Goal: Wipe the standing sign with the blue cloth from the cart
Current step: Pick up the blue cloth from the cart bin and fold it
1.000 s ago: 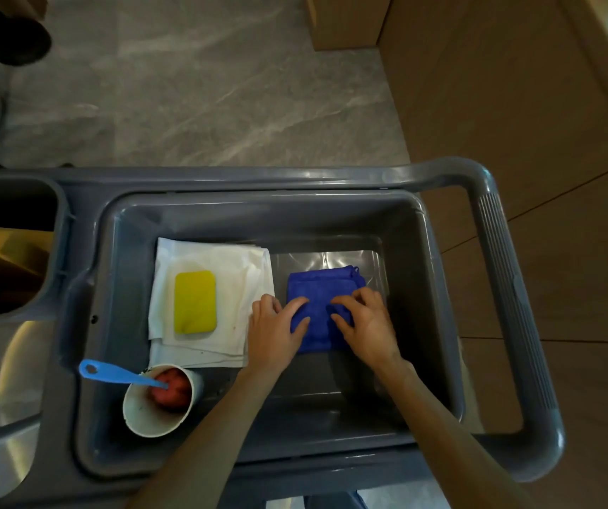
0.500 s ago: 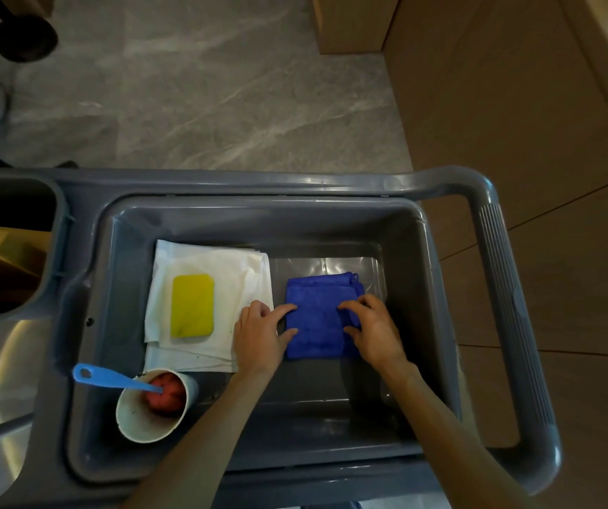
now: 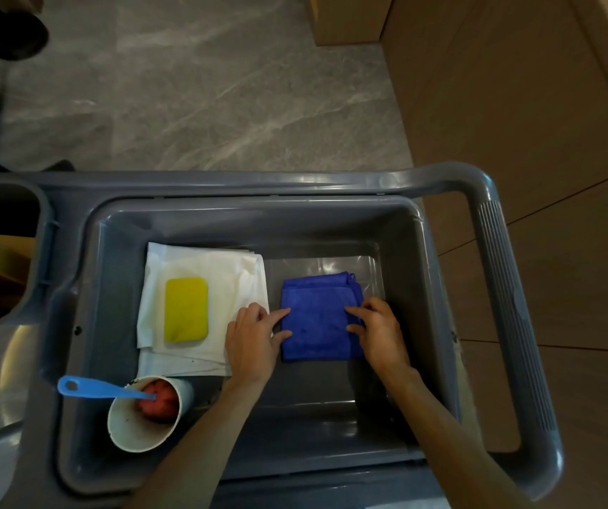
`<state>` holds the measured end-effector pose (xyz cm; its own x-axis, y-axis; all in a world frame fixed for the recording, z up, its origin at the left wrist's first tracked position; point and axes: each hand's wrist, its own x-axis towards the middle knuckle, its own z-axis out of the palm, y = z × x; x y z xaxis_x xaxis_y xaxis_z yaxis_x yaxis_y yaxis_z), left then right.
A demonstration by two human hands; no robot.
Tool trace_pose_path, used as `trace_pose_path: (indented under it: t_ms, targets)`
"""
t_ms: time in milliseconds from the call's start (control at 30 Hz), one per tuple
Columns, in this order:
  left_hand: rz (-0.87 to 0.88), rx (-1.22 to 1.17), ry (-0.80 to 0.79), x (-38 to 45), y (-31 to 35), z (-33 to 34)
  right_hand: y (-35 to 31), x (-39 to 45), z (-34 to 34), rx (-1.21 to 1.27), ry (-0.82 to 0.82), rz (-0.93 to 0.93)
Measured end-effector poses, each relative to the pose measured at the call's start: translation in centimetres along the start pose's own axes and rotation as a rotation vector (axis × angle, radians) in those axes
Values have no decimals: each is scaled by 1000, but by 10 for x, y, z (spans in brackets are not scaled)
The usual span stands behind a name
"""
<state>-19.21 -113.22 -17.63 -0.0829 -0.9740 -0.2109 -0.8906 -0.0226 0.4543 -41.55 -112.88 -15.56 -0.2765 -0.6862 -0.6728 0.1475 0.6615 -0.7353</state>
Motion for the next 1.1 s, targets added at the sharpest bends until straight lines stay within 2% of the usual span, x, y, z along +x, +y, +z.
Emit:
trace_pose_path:
  t_ms: [300, 567, 667, 733, 900, 1100]
  targets:
    - [-42, -56, 51, 20, 9, 1, -3, 9, 4, -56, 29, -37]
    - [-92, -202, -12, 22, 12, -1, -10, 10, 9, -611, 100, -250]
    - [-118, -234, -45, 22, 13, -3, -10, 4, 2, -759, 51, -310]
    - [-116, -230, -44, 22, 15, -8, -11, 2, -1, -959, 17, -393]
    - [-81, -237, -22, 16, 23, -28, -28, -16, 1, -924, 21, -351]
    - [-128, -258, 40, 10, 39, -50, -53, -45, -3, -1059, 51, -379]
